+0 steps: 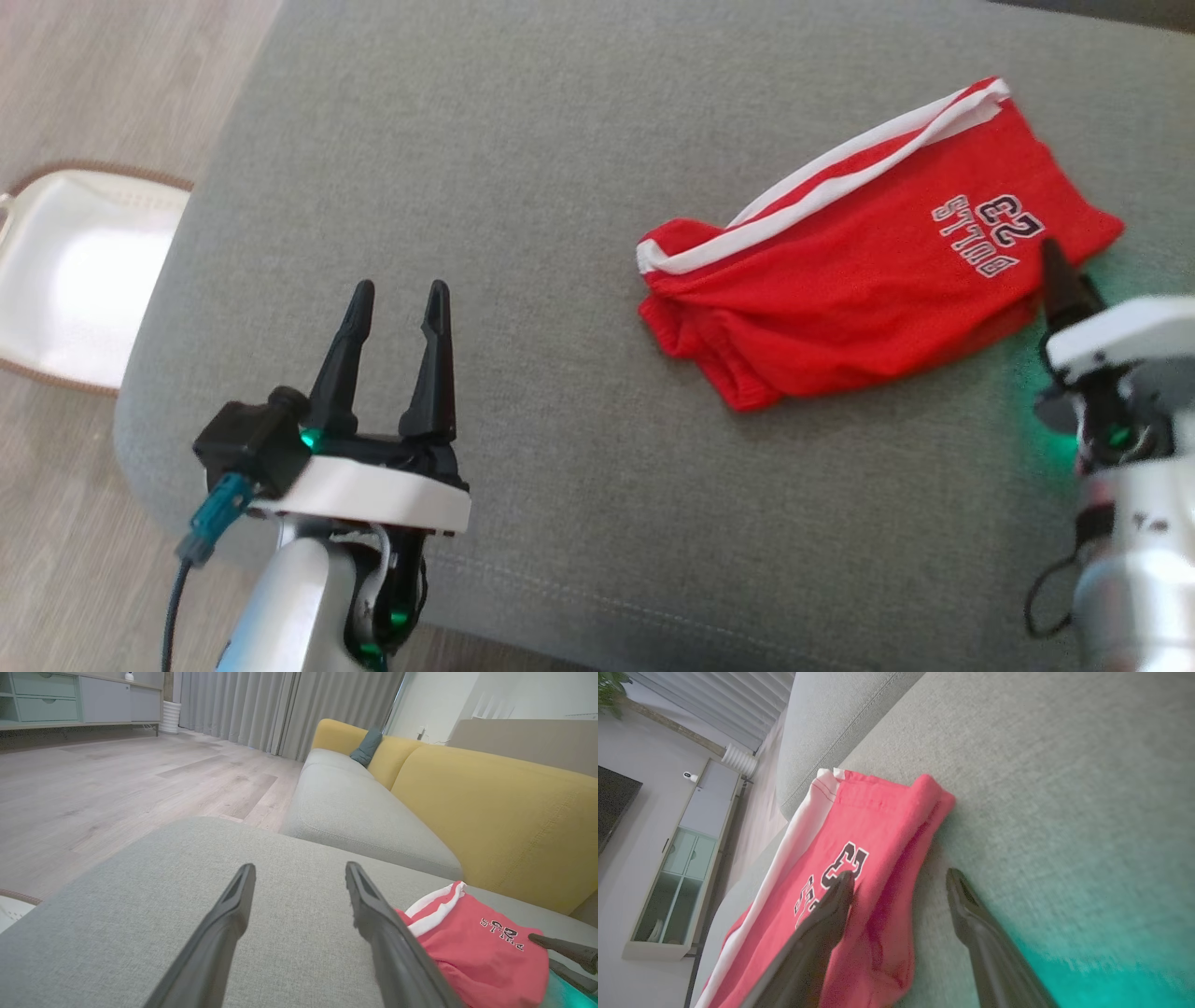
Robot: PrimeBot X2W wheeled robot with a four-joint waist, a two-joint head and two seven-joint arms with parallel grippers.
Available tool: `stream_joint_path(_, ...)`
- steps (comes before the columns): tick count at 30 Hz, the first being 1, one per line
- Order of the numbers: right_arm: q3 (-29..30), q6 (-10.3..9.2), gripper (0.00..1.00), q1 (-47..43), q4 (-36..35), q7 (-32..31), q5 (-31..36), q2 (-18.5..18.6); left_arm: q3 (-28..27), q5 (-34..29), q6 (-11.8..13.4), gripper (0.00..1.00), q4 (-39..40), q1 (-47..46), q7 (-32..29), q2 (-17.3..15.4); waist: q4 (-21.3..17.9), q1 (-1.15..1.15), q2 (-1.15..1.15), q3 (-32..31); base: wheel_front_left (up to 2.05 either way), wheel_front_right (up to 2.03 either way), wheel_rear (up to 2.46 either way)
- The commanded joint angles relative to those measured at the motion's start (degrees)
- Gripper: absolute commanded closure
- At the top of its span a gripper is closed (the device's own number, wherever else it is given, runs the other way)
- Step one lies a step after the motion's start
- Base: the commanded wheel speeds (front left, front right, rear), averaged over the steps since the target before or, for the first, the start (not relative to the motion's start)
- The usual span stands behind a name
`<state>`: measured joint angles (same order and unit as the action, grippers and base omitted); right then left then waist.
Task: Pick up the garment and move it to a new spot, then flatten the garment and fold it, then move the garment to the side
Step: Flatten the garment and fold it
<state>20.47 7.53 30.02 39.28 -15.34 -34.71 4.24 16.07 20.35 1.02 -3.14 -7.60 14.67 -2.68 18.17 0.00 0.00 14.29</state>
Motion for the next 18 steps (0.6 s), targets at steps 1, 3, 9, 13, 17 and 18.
stream_joint_path(1, 0.32, -0.04, 0.0, 3.25, 0.77, -1.79, 1.92, -0.8, -1.47, 0.69, 0.38, 0.0, 2.27, -2.78, 0.33, -0.21, 1.09, 0.0, 0.0, 1.36, 0.0, 0.0, 0.0)
stream_joint_path(3, 1.36, -0.04, 0.0, 4.28, 1.6, -2.66, 2.89, -0.81, -1.28, 0.79, 0.42, 0.0, 2.36, -2.98, 0.33, -0.21, 1.39, 0.0, 0.0, 1.82, 0.0, 0.0, 0.0)
stream_joint_path(9, 4.44, -0.04, 0.0, 10.2, 4.39, -8.51, 8.27, -0.61, -0.43, 1.55, 0.77, 0.0, 2.82, -4.54, 0.33, -0.2, 2.47, 0.0, 0.0, 4.71, 0.0, 0.0, 0.0)
stream_joint_path(13, 4.82, -0.04, 0.0, 14.1, 5.15, -12.38, 10.81, -0.62, 0.02, 2.28, 1.11, 0.0, 2.96, -5.75, 0.33, -0.2, 2.69, 0.0, 0.0, 6.14, 0.0, 0.0, 0.0)
stream_joint_path(17, 4.44, -0.04, 1.0, 16.72, 5.14, -13.47, 12.89, -0.68, 0.24, 2.88, 1.23, 0.0, 3.21, -6.48, 0.33, -0.2, 2.32, 0.0, 0.0, 6.58, 0.0, 0.0, 0.0)
stream_joint_path(18, 4.75, -0.04, 1.0, 17.08, 5.33, -13.22, 13.03, -0.71, 0.05, 3.34, 1.21, 0.0, 3.58, -6.54, 0.33, -0.2, 2.08, 0.0, 0.0, 6.49, 0.0, 0.0, 0.0)
